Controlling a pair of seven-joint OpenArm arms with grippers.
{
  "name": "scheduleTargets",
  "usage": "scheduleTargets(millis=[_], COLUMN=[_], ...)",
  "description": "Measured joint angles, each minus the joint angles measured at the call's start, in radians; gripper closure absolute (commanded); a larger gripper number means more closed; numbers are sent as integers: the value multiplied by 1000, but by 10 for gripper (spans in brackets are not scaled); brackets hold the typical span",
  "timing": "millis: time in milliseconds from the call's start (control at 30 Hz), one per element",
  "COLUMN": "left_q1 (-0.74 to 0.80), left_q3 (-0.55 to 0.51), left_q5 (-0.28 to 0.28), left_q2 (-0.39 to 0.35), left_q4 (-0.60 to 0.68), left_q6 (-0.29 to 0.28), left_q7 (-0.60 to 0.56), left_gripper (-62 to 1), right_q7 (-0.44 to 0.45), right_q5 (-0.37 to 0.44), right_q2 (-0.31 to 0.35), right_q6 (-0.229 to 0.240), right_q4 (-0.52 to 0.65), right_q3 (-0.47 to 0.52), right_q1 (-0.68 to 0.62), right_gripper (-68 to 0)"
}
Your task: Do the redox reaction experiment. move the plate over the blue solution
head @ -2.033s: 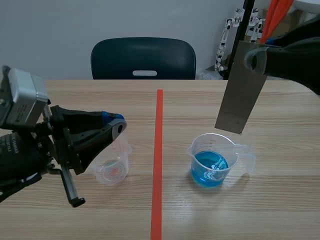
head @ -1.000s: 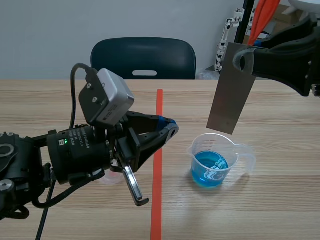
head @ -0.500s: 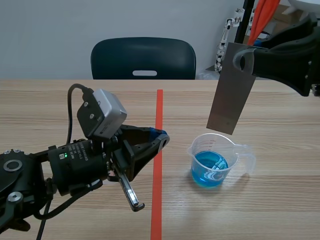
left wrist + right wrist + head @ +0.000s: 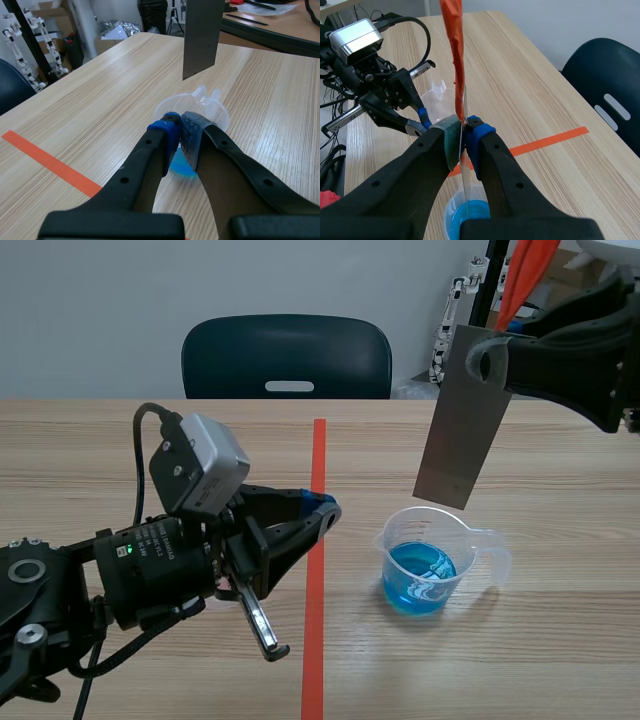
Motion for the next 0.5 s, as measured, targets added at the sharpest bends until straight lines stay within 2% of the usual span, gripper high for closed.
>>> scheduleTargets(millis=[133,500], left_q1=[0,0], left_q3=[0,0], left_q5=[45,47], left_q2=[0,0], left_q4=[0,0], left_q6=[0,0], left_q7=[-24,-25], left_gripper=[-42,-42], right_q7=[0,0], right_q5=[0,0], right_q2=[0,0], right_q6=[0,0], right_q4=[0,0], right_q3=[0,0], right_q1=[0,0], right_gripper=[-6,-6])
